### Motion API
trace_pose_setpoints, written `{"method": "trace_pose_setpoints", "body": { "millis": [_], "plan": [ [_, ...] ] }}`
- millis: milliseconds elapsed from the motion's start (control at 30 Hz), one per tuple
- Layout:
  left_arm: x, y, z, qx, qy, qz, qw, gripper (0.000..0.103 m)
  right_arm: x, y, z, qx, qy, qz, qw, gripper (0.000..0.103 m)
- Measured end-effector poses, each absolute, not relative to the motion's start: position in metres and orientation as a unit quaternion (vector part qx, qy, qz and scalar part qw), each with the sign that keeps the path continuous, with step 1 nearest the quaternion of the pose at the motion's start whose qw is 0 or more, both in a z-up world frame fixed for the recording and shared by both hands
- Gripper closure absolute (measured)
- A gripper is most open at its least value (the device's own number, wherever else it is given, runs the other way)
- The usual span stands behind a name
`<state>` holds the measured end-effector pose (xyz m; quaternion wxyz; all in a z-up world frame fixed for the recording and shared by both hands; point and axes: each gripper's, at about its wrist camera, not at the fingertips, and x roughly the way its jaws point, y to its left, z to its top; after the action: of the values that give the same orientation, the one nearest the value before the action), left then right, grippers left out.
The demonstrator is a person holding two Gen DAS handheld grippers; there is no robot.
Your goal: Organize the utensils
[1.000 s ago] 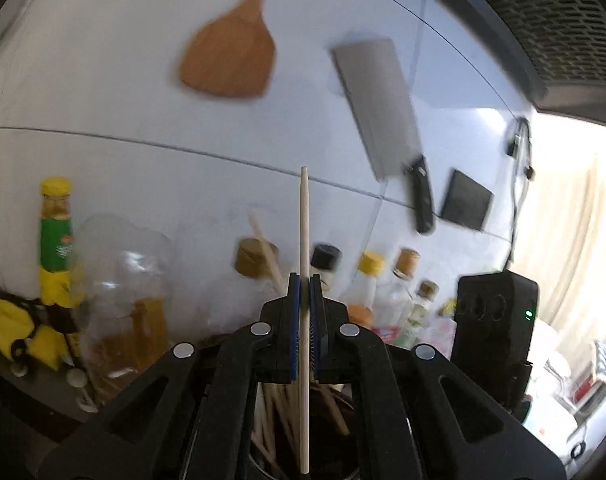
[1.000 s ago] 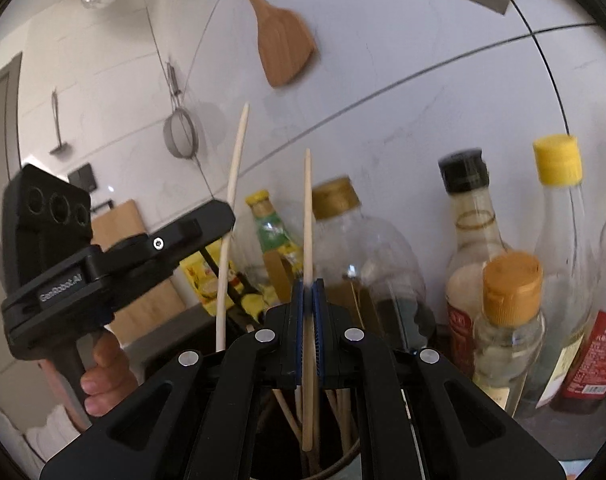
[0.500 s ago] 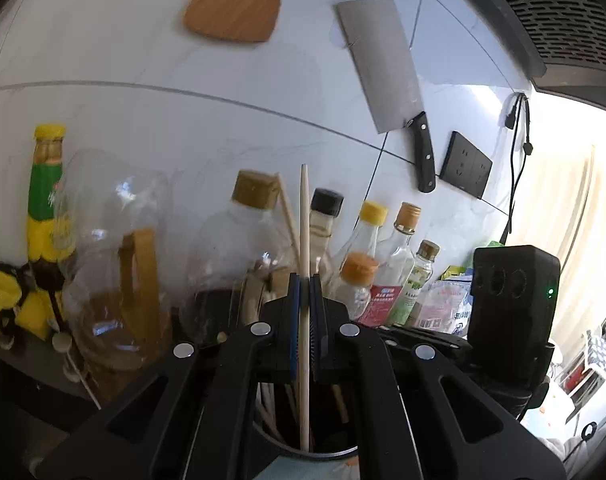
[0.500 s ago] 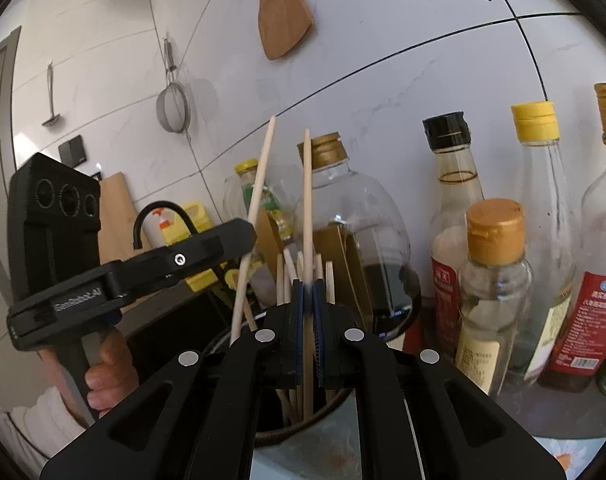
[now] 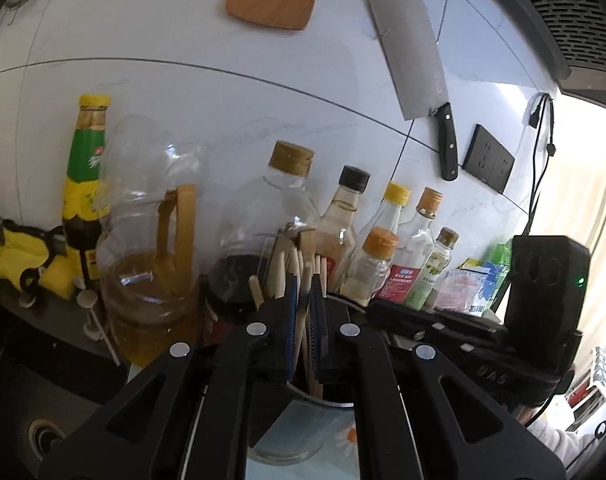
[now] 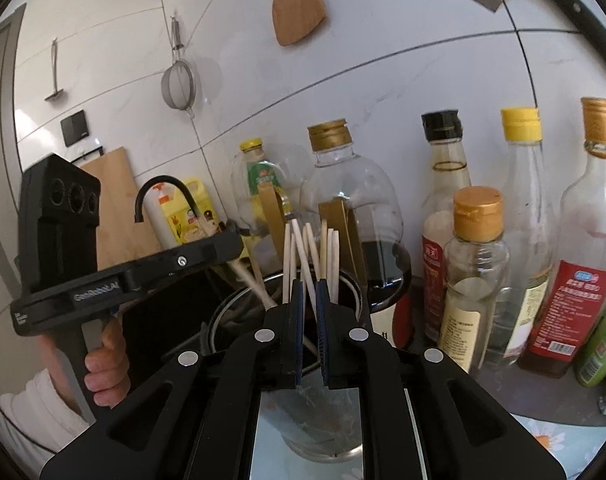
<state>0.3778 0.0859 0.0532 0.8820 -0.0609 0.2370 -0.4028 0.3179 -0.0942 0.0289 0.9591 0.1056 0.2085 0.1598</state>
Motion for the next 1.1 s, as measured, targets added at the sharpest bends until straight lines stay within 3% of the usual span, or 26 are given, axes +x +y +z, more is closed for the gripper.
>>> {"method": "trace_pose_setpoints", "body": {
  "millis": [133, 200, 233, 300, 367, 433, 500, 667, 1100],
  "plan": [
    [0.369, 0.093, 0.056, -0.049, 0.244, -0.384, 0.889, 0.076, 0.302, -0.108, 0.041, 0.094, 0.198, 0.148, 0.965, 0.094],
    [0.362, 0.098, 0.059, -0.045, 0.243, -0.371, 0.895, 0.059, 0.290, -0.115, 0.045, 0.093, 0.191, 0.139, 0.967, 0.094],
    [0.357, 0.101, 0.060, -0.044, 0.239, -0.362, 0.900, 0.056, 0.286, -0.118, 0.047, 0.094, 0.192, 0.140, 0.967, 0.094],
    [0.351, 0.106, 0.063, -0.049, 0.241, -0.353, 0.903, 0.037, 0.278, -0.123, 0.049, 0.086, 0.204, 0.129, 0.967, 0.070],
    [0.342, 0.113, 0.064, -0.058, 0.239, -0.336, 0.909, 0.028, 0.269, -0.125, 0.049, 0.075, 0.207, 0.116, 0.968, 0.052],
    [0.332, 0.118, 0.064, -0.063, 0.238, -0.320, 0.915, 0.019, 0.258, -0.127, 0.049, 0.069, 0.218, 0.109, 0.967, 0.051],
    [0.320, 0.122, 0.061, -0.059, 0.238, -0.304, 0.921, 0.009, 0.247, -0.128, 0.047, 0.058, 0.226, 0.101, 0.967, 0.040],
    [0.291, 0.129, 0.046, -0.042, 0.259, -0.265, 0.928, 0.006, 0.219, -0.128, 0.040, 0.032, 0.240, 0.089, 0.966, 0.017],
    [0.194, 0.131, 0.002, -0.027, 0.324, -0.122, 0.938, 0.006, 0.144, -0.130, -0.005, 0.054, 0.315, 0.079, 0.944, 0.008]
  ]
}}
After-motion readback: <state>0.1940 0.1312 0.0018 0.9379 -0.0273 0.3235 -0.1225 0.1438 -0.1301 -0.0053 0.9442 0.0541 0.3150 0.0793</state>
